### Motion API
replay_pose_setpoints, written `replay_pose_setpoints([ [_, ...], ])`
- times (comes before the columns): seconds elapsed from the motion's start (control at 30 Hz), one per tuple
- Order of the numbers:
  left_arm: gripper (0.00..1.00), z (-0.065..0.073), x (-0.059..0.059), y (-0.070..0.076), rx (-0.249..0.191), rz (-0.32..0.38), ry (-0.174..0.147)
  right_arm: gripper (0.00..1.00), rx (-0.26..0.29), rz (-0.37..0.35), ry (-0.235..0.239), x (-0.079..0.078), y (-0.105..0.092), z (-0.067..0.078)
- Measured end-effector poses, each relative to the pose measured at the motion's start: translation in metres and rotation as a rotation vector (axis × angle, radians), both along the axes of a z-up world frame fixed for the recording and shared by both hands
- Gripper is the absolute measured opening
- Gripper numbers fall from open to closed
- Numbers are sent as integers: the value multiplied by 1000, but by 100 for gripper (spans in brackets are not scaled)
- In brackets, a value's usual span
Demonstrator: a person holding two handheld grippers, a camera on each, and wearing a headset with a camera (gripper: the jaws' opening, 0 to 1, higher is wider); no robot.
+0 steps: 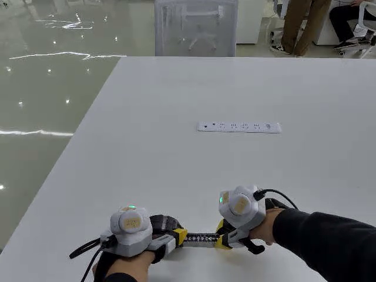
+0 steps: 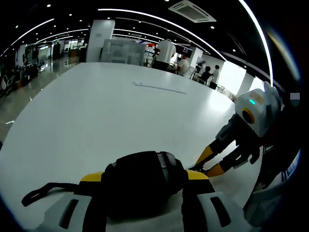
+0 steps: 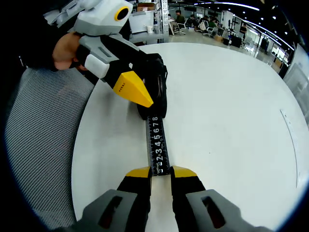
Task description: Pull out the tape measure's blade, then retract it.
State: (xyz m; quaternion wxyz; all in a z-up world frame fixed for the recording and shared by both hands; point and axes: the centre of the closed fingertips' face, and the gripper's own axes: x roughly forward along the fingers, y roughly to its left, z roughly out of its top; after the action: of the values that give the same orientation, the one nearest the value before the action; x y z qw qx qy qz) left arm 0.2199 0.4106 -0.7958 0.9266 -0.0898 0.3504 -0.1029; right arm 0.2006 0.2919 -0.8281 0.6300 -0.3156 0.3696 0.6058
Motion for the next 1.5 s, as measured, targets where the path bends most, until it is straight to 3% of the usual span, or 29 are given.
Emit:
replay_pose_setpoints([
  [1.5, 58, 1, -1, 0, -10, -3, 5, 12, 50, 12, 23, -4, 42, 0],
])
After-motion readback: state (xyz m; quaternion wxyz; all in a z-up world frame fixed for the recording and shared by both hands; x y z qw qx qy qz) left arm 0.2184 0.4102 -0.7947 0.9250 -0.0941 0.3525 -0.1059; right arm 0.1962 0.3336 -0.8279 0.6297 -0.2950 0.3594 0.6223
